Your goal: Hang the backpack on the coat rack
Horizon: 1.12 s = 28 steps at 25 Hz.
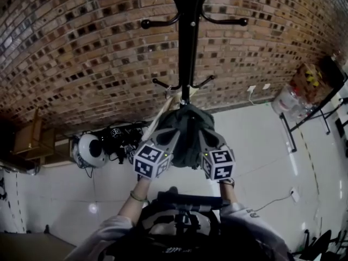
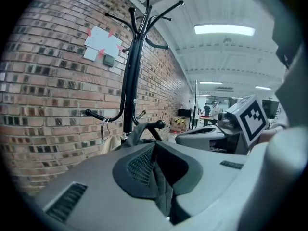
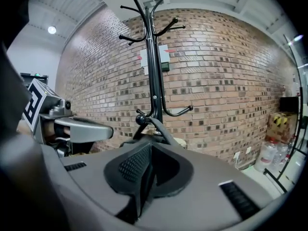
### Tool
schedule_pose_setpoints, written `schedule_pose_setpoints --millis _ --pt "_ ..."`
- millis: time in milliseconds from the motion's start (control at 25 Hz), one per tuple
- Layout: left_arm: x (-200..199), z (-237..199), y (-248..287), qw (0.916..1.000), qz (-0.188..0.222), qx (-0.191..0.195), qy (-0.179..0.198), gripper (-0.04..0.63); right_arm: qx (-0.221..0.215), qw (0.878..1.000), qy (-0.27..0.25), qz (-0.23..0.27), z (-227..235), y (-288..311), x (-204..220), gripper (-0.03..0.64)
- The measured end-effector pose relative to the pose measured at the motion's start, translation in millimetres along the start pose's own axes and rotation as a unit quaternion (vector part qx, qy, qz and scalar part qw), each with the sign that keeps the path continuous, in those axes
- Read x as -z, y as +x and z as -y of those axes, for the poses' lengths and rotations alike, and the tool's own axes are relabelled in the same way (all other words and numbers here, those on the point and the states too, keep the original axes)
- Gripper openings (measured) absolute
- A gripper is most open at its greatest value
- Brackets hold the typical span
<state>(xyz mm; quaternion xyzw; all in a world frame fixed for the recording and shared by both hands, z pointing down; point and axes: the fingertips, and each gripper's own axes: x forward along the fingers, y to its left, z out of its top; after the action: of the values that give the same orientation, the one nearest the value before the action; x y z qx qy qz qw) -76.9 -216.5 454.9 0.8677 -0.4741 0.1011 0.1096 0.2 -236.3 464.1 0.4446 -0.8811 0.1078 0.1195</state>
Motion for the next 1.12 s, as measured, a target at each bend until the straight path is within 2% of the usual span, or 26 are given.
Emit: schedule_pose_setpoints --millis 520,800,1120 --pt "16 51 -29 0.9997 0.001 -0.012 -0.021 0.005 -0.039 0.999 0.022 0.01 -29 -55 11 0.009" --pt "20 62 -43 0.9993 0.01 -0.021 -0.029 0.005 -0.057 0.998 0.03 0.007 -45 -65 20 0.009" --pt "30 69 -50 0.9992 0.0 -0.018 -0.035 0.005 -0.062 0.997 0.046 0.003 -52 -70 27 0.008"
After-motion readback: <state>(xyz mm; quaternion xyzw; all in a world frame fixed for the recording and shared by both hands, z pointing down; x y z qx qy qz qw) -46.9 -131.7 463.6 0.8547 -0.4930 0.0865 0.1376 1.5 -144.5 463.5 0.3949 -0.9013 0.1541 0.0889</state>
